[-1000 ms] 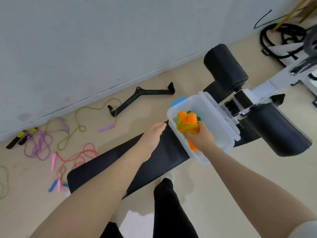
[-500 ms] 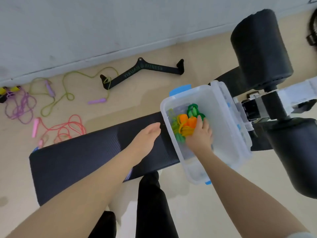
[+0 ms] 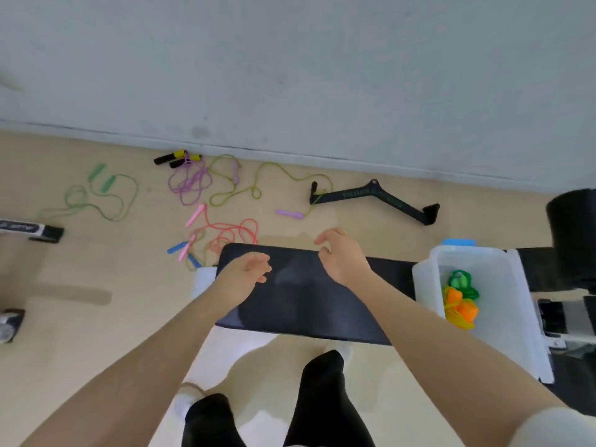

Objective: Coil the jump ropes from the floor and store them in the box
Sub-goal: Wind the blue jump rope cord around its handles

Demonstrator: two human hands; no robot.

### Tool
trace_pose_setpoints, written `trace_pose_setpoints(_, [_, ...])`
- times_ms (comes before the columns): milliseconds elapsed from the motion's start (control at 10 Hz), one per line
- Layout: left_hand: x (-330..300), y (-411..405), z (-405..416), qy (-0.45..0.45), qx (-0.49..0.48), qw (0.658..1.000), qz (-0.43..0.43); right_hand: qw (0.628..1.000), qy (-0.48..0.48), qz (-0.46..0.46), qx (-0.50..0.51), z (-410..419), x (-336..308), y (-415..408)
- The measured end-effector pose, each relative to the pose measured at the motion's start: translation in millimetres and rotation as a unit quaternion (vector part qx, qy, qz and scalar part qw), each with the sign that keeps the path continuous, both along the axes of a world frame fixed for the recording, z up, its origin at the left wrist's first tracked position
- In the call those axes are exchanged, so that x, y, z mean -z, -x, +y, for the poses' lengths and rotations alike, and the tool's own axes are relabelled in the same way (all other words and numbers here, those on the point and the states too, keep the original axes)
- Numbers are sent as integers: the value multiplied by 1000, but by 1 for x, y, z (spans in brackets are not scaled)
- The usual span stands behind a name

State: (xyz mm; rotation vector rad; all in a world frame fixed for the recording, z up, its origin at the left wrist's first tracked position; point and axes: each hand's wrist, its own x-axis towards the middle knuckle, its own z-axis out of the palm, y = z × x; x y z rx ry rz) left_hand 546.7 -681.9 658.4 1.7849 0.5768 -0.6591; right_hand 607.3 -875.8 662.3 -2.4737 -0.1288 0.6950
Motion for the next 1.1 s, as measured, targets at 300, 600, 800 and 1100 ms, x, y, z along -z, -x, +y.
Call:
trace_pose_setpoints(300, [-52,119,287,-73,-143,987,-13,992,37,20,-123,279,-22,53])
trace_pose_setpoints(600, [-26,107,423,-58,-189,980,-21,969,131,45,-203,433,18,35])
trace_pose_setpoints(800, [47,45,484,-49,-122,991,22,985,101,71,-119,472,103,-17])
trace_pose_setpoints(1100, [243,-96,556,-59,-43,995,73,972,142,183,-47,546,271,-113])
